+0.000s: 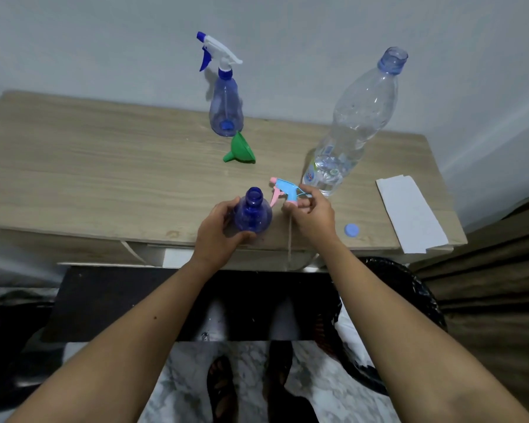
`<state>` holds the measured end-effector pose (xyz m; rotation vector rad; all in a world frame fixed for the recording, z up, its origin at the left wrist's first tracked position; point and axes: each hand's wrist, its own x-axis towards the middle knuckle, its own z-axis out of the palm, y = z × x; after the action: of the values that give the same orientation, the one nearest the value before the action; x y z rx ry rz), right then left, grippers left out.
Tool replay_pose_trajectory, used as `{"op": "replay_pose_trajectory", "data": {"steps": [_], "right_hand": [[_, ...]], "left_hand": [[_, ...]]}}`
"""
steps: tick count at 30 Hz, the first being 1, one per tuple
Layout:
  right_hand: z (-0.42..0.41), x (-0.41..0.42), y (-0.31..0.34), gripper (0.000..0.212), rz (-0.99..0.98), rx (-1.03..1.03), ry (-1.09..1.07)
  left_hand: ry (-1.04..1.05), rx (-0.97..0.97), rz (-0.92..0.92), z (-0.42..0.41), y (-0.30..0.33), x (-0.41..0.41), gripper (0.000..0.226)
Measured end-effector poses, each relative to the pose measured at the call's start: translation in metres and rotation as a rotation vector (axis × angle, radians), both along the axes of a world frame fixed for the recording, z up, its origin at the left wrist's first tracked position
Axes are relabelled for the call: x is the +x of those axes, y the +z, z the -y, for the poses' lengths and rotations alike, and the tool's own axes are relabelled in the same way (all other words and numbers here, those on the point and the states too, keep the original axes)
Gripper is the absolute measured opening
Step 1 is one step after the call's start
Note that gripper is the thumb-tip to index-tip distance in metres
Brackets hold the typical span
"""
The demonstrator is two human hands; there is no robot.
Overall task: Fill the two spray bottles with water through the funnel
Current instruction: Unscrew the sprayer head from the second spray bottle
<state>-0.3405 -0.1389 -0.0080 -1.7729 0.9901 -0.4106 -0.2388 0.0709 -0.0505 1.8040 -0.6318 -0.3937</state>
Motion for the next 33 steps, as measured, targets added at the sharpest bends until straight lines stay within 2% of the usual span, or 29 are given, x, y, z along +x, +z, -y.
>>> {"op": "replay_pose_trajectory", "data": {"steps": [9, 17, 33], "right_hand": [[0.0, 0.003, -0.013, 0.051, -0.029, -0.038, 0.028], [-0.002, 0.004, -0.008, 0.059, -0.069, -0.057, 0.03], [-0.005, -0.007, -0.008, 0.053, -0.003, -0.028, -0.019]], "left_hand": [[0.002, -0.005, -0.016, 0.0, -0.005, 0.0, 0.082], [-0.002, -0.011, 0.001, 0.0, -0.001, -0.001, 0.081], [0.006, -0.009, -0.01, 0.0, 0.005, -0.003, 0.078]]}}
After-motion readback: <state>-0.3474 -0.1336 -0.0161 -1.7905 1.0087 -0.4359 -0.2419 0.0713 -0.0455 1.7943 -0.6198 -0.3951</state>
